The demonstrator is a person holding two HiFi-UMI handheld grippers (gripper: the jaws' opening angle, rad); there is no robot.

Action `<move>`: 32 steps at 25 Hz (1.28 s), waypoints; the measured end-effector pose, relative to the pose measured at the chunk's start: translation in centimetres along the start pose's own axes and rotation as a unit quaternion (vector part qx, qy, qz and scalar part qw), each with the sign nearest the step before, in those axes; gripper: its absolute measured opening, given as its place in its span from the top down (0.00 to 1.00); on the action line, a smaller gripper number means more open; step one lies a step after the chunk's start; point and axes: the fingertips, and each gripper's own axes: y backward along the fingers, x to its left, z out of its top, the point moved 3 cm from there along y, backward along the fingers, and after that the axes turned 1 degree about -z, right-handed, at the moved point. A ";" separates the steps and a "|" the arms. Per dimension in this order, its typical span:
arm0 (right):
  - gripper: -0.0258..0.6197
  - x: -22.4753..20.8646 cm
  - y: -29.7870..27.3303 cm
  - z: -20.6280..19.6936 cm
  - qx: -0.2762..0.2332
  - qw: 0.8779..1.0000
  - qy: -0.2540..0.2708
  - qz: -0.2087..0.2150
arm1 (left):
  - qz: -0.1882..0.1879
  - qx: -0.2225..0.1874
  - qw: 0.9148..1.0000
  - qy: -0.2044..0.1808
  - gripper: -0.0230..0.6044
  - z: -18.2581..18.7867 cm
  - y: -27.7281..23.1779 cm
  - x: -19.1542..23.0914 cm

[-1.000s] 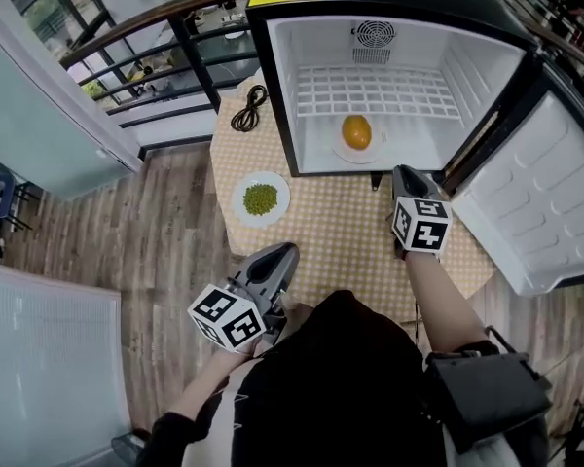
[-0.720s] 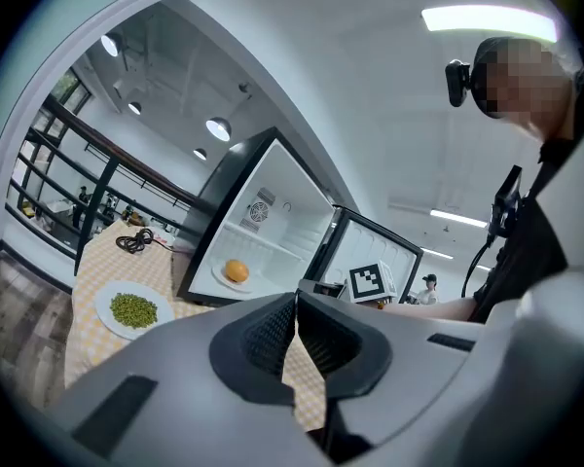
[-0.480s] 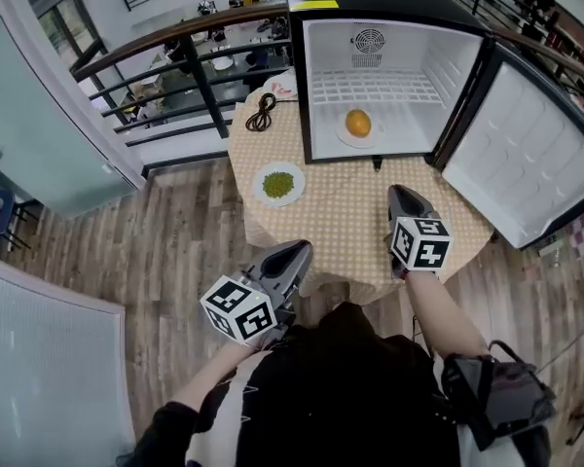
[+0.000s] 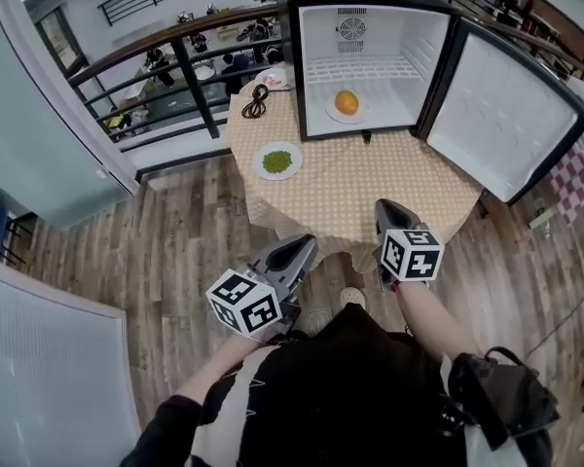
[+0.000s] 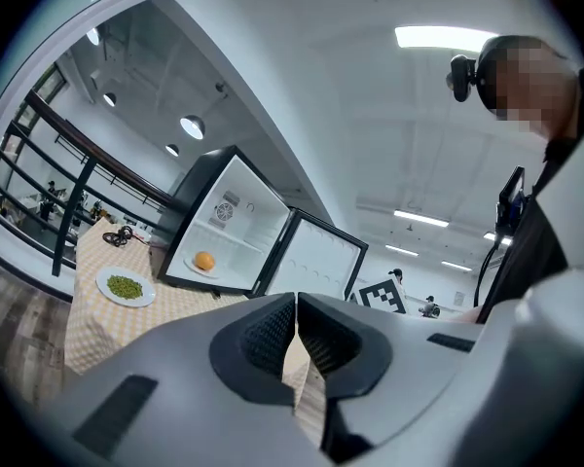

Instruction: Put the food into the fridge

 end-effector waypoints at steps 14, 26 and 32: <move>0.93 0.3 5.5 -0.8 0.001 0.999 -0.036 0.034 | -0.001 -0.014 1.000 0.008 0.93 0.0 -1.4 -2.2; 0.94 -3.1 8.5 -0.8 0.037 0.998 -0.021 0.053 | 0.013 -0.008 1.000 0.025 0.93 -1.3 -4.0 -5.8; 0.94 -3.2 9.1 -1.6 0.041 0.997 -0.029 0.061 | 0.021 -0.003 0.999 0.025 0.93 -1.8 -4.0 -6.6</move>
